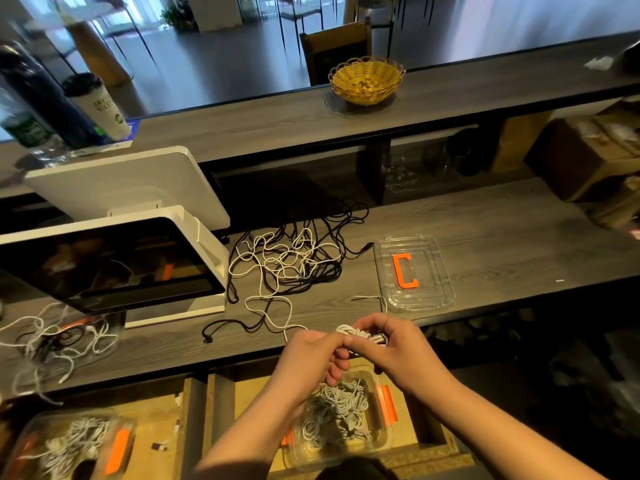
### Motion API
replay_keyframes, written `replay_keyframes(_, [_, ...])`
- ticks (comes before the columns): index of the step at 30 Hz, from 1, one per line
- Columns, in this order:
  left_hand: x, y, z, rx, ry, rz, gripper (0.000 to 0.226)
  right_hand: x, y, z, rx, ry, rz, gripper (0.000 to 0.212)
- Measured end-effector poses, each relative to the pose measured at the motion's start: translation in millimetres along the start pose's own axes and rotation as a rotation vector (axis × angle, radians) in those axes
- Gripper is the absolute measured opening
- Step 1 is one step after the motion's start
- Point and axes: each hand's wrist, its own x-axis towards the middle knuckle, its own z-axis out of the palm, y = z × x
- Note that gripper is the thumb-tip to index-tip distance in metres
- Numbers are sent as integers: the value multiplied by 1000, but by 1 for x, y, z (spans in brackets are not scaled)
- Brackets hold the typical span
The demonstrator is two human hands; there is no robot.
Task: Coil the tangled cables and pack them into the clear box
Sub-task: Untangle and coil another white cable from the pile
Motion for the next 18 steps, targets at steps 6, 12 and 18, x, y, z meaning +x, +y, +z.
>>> replay_keyframes(6, [-4,0,5,-104,76,176,36,10,-10,-9,71,-1,-59,14])
replay_keyframes(12, [-15,1,-2,-699,-121,131,27,21,-21,-31,337,-332,86,30])
replay_keyframes(18, [-20,3,1,-951,-183,79,32,21,-18,-32,589,-408,136,23])
